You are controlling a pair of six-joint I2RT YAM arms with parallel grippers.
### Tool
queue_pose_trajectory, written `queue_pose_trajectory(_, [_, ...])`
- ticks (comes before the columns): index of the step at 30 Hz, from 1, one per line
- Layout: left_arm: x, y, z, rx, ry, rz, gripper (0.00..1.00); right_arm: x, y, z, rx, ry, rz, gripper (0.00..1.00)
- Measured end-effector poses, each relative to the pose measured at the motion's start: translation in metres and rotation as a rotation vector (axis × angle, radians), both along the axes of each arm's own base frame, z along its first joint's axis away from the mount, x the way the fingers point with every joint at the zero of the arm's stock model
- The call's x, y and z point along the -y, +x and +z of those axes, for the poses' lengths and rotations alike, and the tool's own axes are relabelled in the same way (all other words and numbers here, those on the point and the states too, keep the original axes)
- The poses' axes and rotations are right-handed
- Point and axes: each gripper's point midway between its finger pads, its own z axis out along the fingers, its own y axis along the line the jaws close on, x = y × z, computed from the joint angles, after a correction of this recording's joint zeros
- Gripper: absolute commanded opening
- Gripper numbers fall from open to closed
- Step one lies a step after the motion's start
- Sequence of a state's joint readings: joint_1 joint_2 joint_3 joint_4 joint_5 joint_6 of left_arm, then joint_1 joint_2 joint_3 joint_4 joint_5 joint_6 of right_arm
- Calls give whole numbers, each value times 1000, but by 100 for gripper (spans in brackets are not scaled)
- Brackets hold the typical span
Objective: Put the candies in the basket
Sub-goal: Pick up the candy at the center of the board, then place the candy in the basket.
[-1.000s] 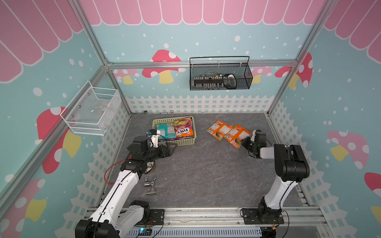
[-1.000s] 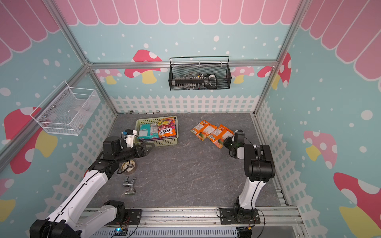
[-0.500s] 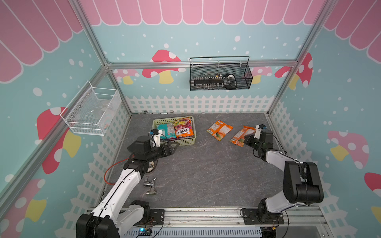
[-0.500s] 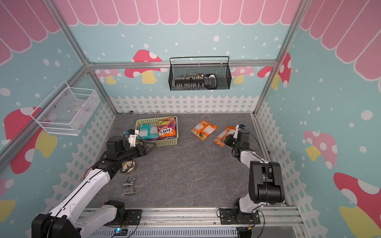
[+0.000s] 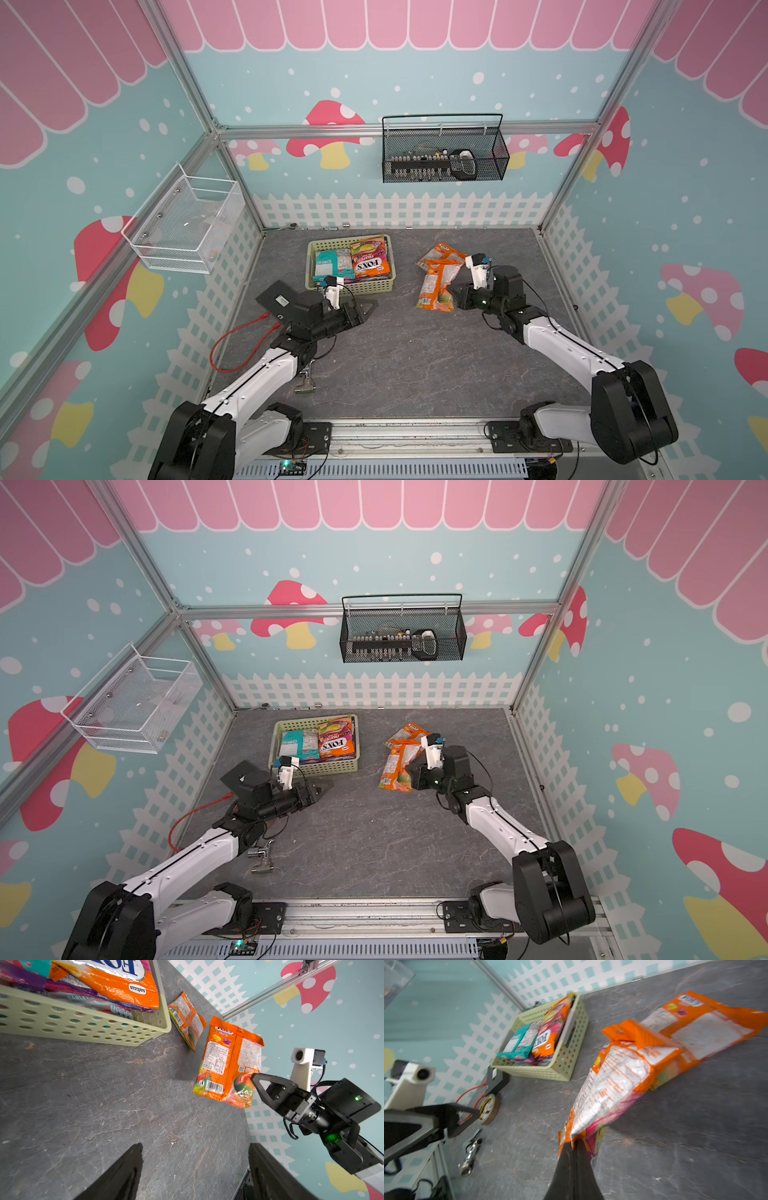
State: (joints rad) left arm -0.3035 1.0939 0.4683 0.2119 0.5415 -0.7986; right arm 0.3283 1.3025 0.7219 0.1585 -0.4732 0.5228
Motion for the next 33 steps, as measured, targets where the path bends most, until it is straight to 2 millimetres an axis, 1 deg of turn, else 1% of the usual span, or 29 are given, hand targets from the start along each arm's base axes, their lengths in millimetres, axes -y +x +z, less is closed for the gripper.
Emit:
queue_pose_trajectory(3, [-1, 4, 7, 25, -18, 18, 80, -28, -15, 9, 20, 13, 104, 0])
queue_pose_trajectory(6, [-4, 8, 12, 45, -16, 43, 80, -53, -17, 27, 56, 32, 174, 0])
queue_pose_trajectory(10, [-15, 19, 20, 52, 29, 97, 84, -83, -8, 50, 112, 56, 230, 0])
queue_pose_trajectory(12, [-27, 25, 28, 63, 49, 136, 87, -96, -1, 57, 125, 65, 252, 0])
queue_pose_trajectory(15, [-53, 31, 41, 84, 81, 209, 91, -113, 14, 59, 131, 68, 268, 0])
queue_pose_trajectory(18, [-78, 33, 51, 95, 119, 281, 95, -129, 36, 56, 126, 62, 267, 0])
queue_pose_trajectory(21, [-91, 30, 56, 96, 163, 316, 98, -142, 58, 47, 117, 51, 258, 0])
queue_pose_trajectory(24, [-95, 27, 57, 88, 200, 320, 99, -157, 78, 37, 112, 39, 254, 0])
queue_pose_trajectory(27, [-97, 24, 52, 71, 228, 316, 99, -170, 96, 27, 107, 31, 254, 0])
queue_pose_trajectory(33, [-98, 19, 43, 41, 257, 306, 99, -190, 128, -2, 79, -4, 250, 0])
